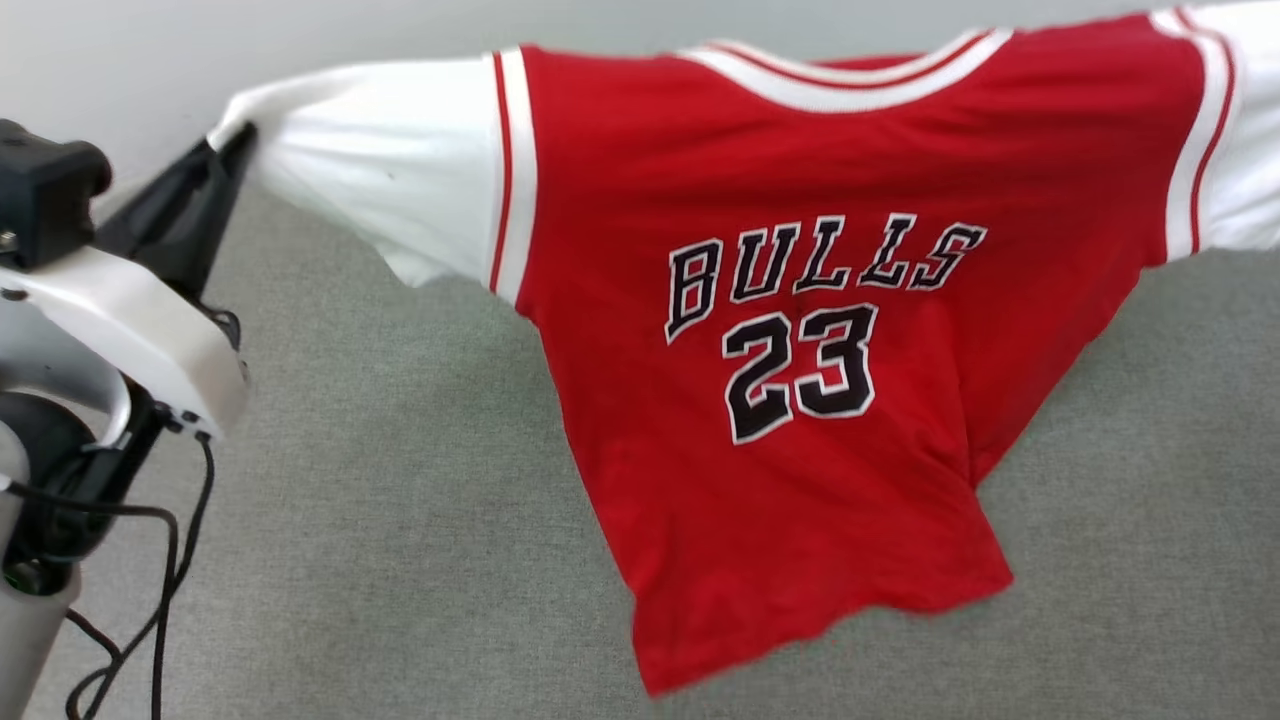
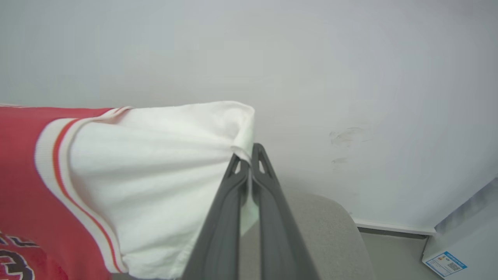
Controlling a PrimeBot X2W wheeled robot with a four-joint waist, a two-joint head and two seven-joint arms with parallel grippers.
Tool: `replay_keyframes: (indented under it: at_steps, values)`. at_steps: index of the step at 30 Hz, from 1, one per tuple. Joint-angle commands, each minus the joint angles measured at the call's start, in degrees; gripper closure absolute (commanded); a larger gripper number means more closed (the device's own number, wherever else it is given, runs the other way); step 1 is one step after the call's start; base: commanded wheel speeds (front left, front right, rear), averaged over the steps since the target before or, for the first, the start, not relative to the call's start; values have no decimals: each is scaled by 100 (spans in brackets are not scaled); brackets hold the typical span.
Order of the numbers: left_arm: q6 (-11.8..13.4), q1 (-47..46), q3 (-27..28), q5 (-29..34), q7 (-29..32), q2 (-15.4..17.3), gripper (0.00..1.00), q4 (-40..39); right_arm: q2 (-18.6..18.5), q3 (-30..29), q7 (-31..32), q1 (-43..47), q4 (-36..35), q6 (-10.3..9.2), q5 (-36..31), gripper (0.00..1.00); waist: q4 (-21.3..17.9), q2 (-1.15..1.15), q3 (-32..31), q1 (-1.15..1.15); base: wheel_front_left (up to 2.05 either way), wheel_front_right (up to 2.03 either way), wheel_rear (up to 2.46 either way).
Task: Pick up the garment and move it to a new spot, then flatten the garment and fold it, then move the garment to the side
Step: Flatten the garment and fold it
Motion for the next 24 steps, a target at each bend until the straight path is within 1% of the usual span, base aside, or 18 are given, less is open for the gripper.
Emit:
replay_keyframes:
  at_steps: [1, 6, 10, 13, 18, 22, 24]
  values:
    - [38, -63, 69, 20, -47, 22, 100, -13, -9, -41, -24, -138, -28, -10, 38, 100, -8, 0, -50, 0, 0, 0, 0]
    - [167, -238, 273, 168, -396, 17, 100, -103, 83, -156, -62, -314, -245, -10, 31, 100, -20, 0, -119, 0, 0, 0, 0]
    - [206, -428, 418, 282, -619, 63, 100, -136, 150, -203, -99, -501, -328, -10, 18, 100, -37, 0, -66, 0, 0, 0, 0]
    - [182, -650, 465, 424, -787, 123, 100, -110, 236, -254, -238, -726, -289, -10, -63, 100, -59, 0, 58, 0, 0, 0, 0]
    - [9, -1097, 354, 543, -874, 133, 100, 111, 499, -327, -631, -1197, -39, -10, -215, 100, -72, 0, 400, 0, 0, 0, 0]
    - [-149, -1672, 304, 655, -852, 203, 100, 363, 604, -277, -825, -1724, 211, -10, -352, 100, -82, 0, 813, 0, 0, 0, 0]
    - [-288, -2002, 221, 704, -804, 235, 100, 523, 640, -293, -971, -2082, 358, -10, -419, 100, -81, 0, 1053, 0, 0, 0, 0]
